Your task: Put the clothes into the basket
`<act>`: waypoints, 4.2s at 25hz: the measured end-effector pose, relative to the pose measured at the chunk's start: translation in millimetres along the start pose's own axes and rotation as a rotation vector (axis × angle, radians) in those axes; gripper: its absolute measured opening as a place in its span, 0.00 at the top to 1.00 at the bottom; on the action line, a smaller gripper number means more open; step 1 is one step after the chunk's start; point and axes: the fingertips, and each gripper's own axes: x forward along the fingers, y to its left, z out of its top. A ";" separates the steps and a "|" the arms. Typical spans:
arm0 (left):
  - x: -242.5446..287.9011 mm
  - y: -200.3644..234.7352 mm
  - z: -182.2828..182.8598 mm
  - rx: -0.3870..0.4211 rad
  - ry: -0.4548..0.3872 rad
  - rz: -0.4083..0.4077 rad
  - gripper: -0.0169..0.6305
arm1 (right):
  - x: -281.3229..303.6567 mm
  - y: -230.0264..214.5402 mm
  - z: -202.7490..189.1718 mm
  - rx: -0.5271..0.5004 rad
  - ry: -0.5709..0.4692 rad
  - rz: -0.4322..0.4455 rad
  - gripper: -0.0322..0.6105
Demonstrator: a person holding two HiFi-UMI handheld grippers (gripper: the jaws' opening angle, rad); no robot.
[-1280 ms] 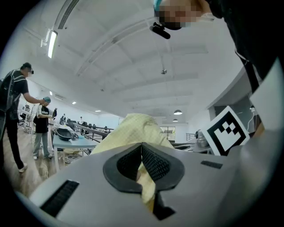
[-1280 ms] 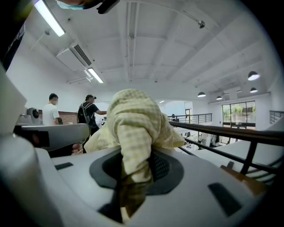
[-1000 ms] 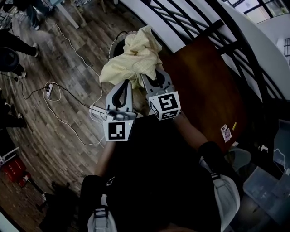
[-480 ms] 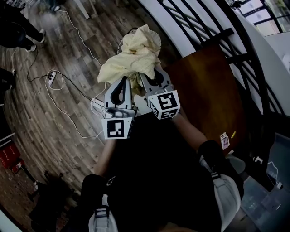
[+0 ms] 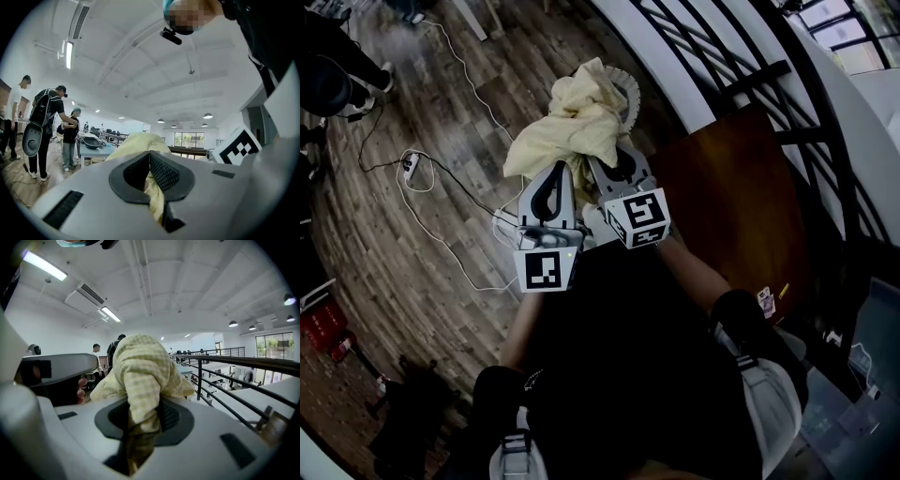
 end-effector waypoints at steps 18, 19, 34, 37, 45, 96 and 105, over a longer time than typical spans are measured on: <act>79.2 40.1 -11.2 -0.010 0.020 0.055 0.95 | 90.0 -46.9 -14.4 0.066 0.113 0.037 0.79; 81.0 44.4 -13.5 -0.017 0.023 0.056 0.95 | 93.2 -47.0 -17.9 0.064 0.123 0.032 0.79; 92.0 96.0 -70.4 -0.088 0.138 -0.056 0.95 | 125.5 -34.6 -87.8 0.143 0.256 -0.135 0.79; 100.1 108.1 -75.4 -0.089 0.129 -0.057 0.95 | 131.8 -38.7 -99.1 0.149 0.263 -0.167 0.79; 121.5 116.6 -108.4 -0.118 0.131 -0.071 0.95 | 148.7 -60.3 -144.3 0.160 0.307 -0.236 0.79; 151.1 162.6 -346.2 -0.176 0.374 -0.056 0.95 | 295.4 -108.1 -493.7 -0.026 0.853 -0.069 0.75; 146.7 166.1 -351.1 -0.164 0.391 -0.079 0.95 | 304.5 -119.1 -509.8 -0.017 0.864 -0.069 0.72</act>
